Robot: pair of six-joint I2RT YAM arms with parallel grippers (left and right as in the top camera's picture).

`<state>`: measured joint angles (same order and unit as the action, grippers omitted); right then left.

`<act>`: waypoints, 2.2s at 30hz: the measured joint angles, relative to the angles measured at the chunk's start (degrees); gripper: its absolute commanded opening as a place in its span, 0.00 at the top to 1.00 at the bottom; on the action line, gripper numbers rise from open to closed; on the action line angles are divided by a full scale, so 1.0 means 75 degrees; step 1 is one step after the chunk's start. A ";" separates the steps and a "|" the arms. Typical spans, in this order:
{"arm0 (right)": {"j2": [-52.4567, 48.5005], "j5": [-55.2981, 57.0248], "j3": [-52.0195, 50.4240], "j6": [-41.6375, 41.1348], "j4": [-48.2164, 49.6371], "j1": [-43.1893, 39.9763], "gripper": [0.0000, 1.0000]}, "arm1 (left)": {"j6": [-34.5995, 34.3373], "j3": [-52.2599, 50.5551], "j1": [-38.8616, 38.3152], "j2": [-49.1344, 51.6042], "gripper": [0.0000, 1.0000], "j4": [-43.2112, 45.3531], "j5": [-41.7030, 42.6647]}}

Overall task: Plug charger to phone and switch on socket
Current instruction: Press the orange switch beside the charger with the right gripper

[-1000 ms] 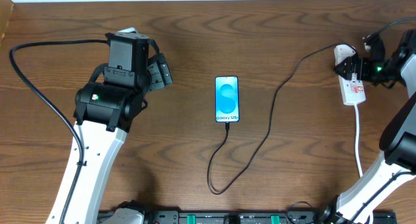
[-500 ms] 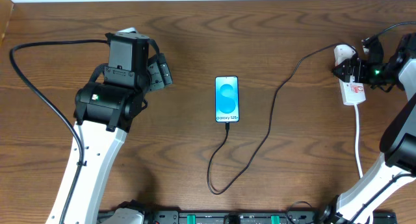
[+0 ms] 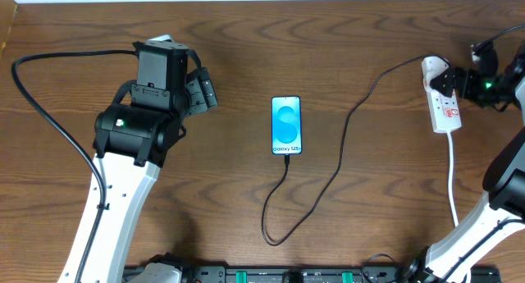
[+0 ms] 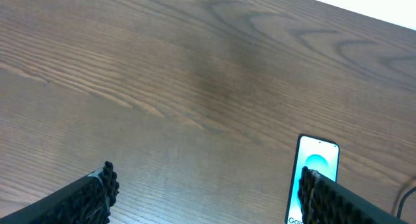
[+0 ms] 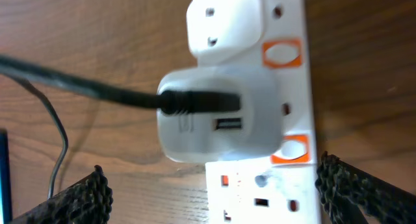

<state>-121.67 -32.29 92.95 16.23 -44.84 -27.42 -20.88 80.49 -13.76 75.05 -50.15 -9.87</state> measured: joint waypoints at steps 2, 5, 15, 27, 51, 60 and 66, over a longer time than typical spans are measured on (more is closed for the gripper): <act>0.0000 0.0017 0.0032 0.0003 0.0017 -0.0006 0.01 | -0.0003 0.0000 0.0000 0.0000 0.10 0.0000 0.0000; -0.0003 0.0017 0.0032 0.0006 0.0012 0.0006 0.01 | -0.0003 0.0000 0.0000 0.0000 0.10 0.0000 0.0000; -0.0012 0.0058 0.0029 0.0003 0.0029 0.0224 0.01 | -0.0003 0.0000 0.0000 0.0000 0.10 0.0000 0.0000; -0.0358 0.0254 0.0029 0.0012 0.0160 0.0350 0.01 | 0.0000 0.0000 0.0000 0.0000 0.10 0.0000 0.0000; -0.0361 -0.0160 0.0085 -0.0076 -0.0157 0.0239 0.01 | 0.0000 0.0000 0.0000 0.0000 0.10 0.0000 0.0000; -0.0367 -0.0452 0.0085 -0.0111 -0.0181 0.0233 0.01 | -0.0003 0.0000 0.0000 0.0000 0.10 0.0000 0.0000; -0.0367 -0.0437 0.0085 -0.0140 -0.0187 0.0233 0.01 | 0.0000 0.0000 0.0000 0.0000 0.10 0.0000 0.0000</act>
<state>-124.42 -35.57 93.58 15.18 -46.24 -25.67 -20.88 80.49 -13.76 75.05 -50.15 -9.87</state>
